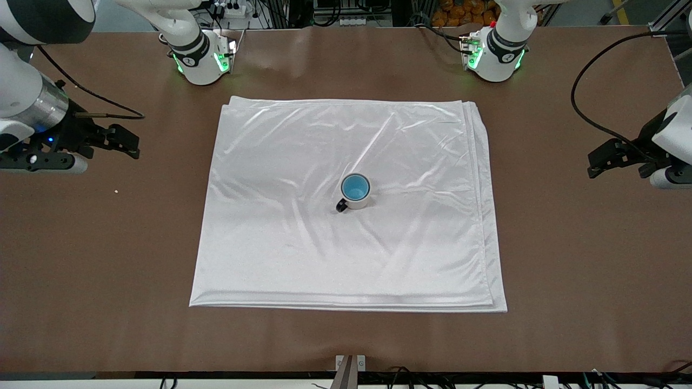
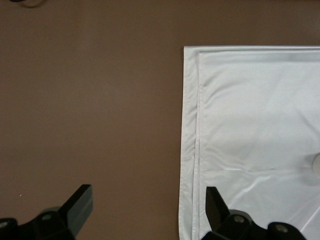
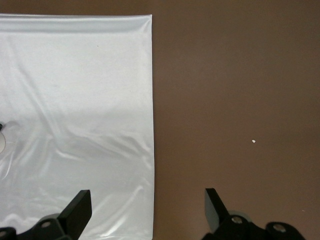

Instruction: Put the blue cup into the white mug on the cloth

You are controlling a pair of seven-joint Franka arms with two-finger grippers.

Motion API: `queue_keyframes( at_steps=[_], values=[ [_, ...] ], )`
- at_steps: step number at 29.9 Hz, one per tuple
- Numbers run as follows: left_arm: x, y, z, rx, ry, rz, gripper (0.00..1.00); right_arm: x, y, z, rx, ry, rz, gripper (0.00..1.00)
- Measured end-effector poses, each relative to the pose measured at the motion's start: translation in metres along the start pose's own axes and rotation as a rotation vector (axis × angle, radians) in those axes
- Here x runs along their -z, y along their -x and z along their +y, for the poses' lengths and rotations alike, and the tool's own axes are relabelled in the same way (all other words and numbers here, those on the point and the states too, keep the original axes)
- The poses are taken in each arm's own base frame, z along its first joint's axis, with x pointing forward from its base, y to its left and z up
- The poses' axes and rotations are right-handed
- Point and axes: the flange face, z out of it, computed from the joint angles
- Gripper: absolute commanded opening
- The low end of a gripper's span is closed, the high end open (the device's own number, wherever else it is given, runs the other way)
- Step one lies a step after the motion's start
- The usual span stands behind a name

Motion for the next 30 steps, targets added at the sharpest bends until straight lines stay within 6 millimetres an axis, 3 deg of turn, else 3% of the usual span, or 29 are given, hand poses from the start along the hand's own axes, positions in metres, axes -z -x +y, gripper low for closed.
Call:
queue_keyframes(
  at_steps=[30],
  values=[
    [0.0031,0.0015,0.0009,-0.01,-0.024,0.004,1.0,-0.0041,-0.0018,-0.0016,0.003,0.001,-0.008,1.0]
  ],
)
